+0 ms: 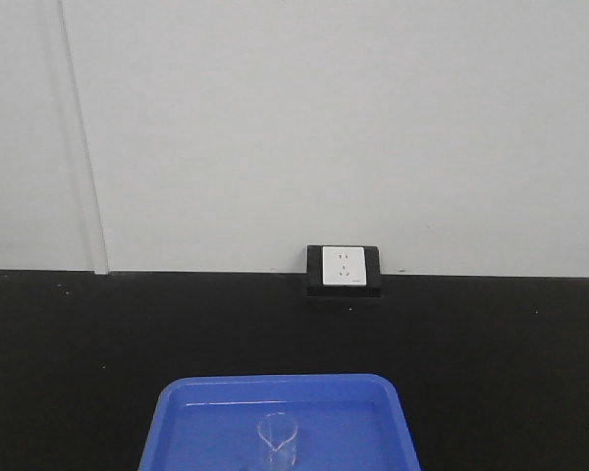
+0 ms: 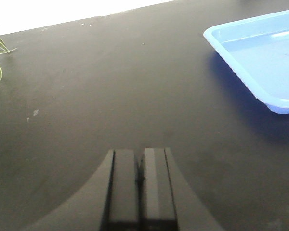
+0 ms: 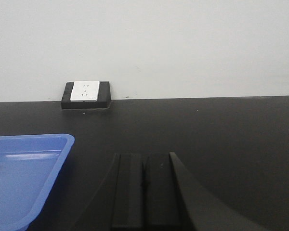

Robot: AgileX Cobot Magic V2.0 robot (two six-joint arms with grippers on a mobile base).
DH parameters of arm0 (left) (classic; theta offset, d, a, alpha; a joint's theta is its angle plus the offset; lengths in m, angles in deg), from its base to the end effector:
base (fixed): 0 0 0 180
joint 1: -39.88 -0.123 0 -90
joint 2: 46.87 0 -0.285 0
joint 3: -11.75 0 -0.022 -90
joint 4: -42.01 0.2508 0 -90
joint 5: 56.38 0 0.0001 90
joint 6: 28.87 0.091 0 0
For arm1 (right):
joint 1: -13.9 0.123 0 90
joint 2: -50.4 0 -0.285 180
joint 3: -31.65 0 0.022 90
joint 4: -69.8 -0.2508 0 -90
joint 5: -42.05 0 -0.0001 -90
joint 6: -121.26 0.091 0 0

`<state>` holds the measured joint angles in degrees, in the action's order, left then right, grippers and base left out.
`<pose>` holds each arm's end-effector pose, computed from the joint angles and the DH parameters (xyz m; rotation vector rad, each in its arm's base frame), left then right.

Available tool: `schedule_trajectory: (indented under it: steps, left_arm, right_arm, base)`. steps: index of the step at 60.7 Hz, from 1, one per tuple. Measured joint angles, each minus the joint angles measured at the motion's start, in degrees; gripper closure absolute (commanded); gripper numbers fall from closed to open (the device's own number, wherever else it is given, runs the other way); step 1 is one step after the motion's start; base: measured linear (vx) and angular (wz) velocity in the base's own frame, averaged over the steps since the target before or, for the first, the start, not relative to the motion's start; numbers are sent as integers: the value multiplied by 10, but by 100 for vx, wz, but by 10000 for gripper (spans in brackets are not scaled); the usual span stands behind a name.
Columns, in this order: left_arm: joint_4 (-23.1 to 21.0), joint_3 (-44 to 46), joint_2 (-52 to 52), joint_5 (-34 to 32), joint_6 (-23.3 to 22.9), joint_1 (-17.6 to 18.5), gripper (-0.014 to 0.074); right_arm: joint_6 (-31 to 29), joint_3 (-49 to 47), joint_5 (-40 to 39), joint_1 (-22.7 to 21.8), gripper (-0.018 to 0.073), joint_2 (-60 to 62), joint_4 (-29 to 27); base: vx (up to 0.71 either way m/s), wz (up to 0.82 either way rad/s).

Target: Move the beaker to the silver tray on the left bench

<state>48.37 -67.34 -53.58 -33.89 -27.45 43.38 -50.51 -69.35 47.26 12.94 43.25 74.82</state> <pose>0.0520 0.0007 0.1682 0.1488 1.8826 0.0853 0.0569 -0.0017 0.1950 0.0645 1.5929 0.0245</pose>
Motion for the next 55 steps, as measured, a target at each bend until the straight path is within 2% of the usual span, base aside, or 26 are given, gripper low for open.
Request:
schedule_trajectory:
  steps: [22,38,47,55]
  left_arm:
    - [0,0,0,0,0,0,595]
    - [0,0,0,0,0,0,595]
    - [0,0,0,0,0,0,595]
    - [0,0,0,0,0,0,595]
  right_arm:
    - [0,0,-3,0,571,0,0]
    - [0,-12,-98,0,571,-11,0]
    - [-5,-73,-150,0,571,-116,0]
    - [-8,-131,-247,0,571,-287,3]
  base:
    - [0,0]
    - [0,1]
    - [0,1]
    - [0,0]
